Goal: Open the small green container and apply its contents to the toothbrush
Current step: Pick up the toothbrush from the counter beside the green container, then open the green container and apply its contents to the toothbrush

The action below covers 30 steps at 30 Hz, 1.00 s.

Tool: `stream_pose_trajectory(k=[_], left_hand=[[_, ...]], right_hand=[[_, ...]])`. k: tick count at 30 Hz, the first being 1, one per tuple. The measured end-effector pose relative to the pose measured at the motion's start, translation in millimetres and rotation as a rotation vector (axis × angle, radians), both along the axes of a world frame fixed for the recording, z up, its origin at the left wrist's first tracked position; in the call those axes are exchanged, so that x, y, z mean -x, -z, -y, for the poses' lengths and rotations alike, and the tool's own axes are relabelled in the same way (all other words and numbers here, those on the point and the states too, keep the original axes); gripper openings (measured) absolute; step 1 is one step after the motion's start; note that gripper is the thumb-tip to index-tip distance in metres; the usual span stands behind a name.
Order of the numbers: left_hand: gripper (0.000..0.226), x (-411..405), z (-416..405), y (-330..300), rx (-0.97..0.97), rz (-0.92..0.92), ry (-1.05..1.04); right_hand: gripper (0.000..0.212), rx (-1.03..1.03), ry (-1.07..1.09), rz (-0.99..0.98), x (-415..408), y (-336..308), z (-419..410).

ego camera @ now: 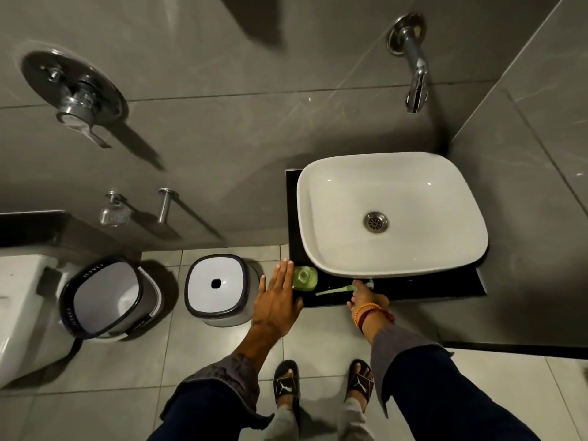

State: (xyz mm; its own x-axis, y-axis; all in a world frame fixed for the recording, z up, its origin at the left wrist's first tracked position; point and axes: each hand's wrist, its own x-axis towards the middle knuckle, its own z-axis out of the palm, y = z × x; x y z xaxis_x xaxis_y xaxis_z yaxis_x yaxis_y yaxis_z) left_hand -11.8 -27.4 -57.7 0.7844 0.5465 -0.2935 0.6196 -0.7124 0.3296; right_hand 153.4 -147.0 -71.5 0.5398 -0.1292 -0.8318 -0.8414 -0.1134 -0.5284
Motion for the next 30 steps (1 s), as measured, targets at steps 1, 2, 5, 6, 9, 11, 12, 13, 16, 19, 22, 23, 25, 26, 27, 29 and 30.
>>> stream_pose_trajectory(k=[1, 2, 5, 6, 9, 11, 12, 13, 16, 19, 22, 23, 25, 26, 27, 29, 30], left_hand=[[0.083, 0.8, -1.0, 0.0, -0.004, -0.001, 0.004], [0.083, 1.2, -1.8, -0.3, -0.009, -0.006, 0.012], [0.084, 0.8, -1.8, -0.8, -0.008, -0.017, 0.032], [0.085, 1.7, -1.7, -0.8, -0.011, -0.014, 0.034], [0.085, 3.7, -2.2, 0.3, -0.02, 0.0, 0.041], [0.085, 4.8, -1.8, 0.9, -0.026, 0.01, 0.043], [0.084, 5.7, -2.1, 0.8, -0.022, 0.012, 0.043], [0.084, 6.3, -2.0, 0.6, -0.019, 0.012, 0.044], [0.083, 5.8, -1.8, 0.2, -0.032, 0.012, 0.038], [0.083, 4.4, -1.2, 0.2, -0.019, 0.021, 0.029], [0.083, 3.4, -0.4, 0.8, 0.006, 0.03, 0.012], [0.083, 3.4, -0.1, 1.3, 0.007, 0.032, 0.008], [0.083, 3.4, 0.0, 1.5, 0.009, 0.033, 0.007], [0.084, 3.7, 0.1, 1.5, 0.012, 0.034, 0.006], [0.084, 3.8, 0.5, 1.6, 0.013, 0.037, 0.003], [0.084, 3.8, 1.3, 1.1, 0.015, 0.042, -0.003], [0.084, 3.6, 1.5, 0.7, 0.019, 0.046, -0.004]], right_hand=[[0.027, 0.012, 0.02, 0.001, 1.1, 1.2, 1.5], [0.026, 0.01, 0.049, 0.006, 2.4, 1.1, 4.1], [0.027, -0.055, 0.115, 0.037, 7.7, -5.8, 15.5], [0.031, -0.072, 0.126, 0.056, 10.8, -9.8, 19.5], [0.03, -0.077, 0.14, 0.257, 20.1, -30.1, 29.0], [0.032, -0.098, 0.082, 0.401, 25.9, -46.7, 30.3], [0.029, -0.105, 0.038, 0.467, 29.4, -55.3, 28.7], [0.023, -0.114, -0.003, 0.529, 32.6, -64.0, 25.5], [0.018, -0.185, -0.144, 0.7, 40.0, -85.6, 6.6], [0.018, -0.221, -0.272, 0.803, 46.9, -91.0, -14.5], [0.03, -0.183, -0.367, 0.842, 51.7, -85.7, -28.6], [0.032, -0.148, -0.408, 0.86, 53.3, -83.2, -31.3], [0.033, -0.069, -0.496, 0.909, 55.7, -77.5, -33.8], [0.034, -0.044, -0.54, 0.93, 56.9, -73.9, -33.8], [0.035, -0.028, -0.583, 0.944, 58.1, -70.4, -33.6], [0.036, 0.003, -0.69, 0.959, 61.2, -63.3, -33.8], [0.034, 0.035, -0.757, 0.978, 63.1, -59.7, -34.6]])
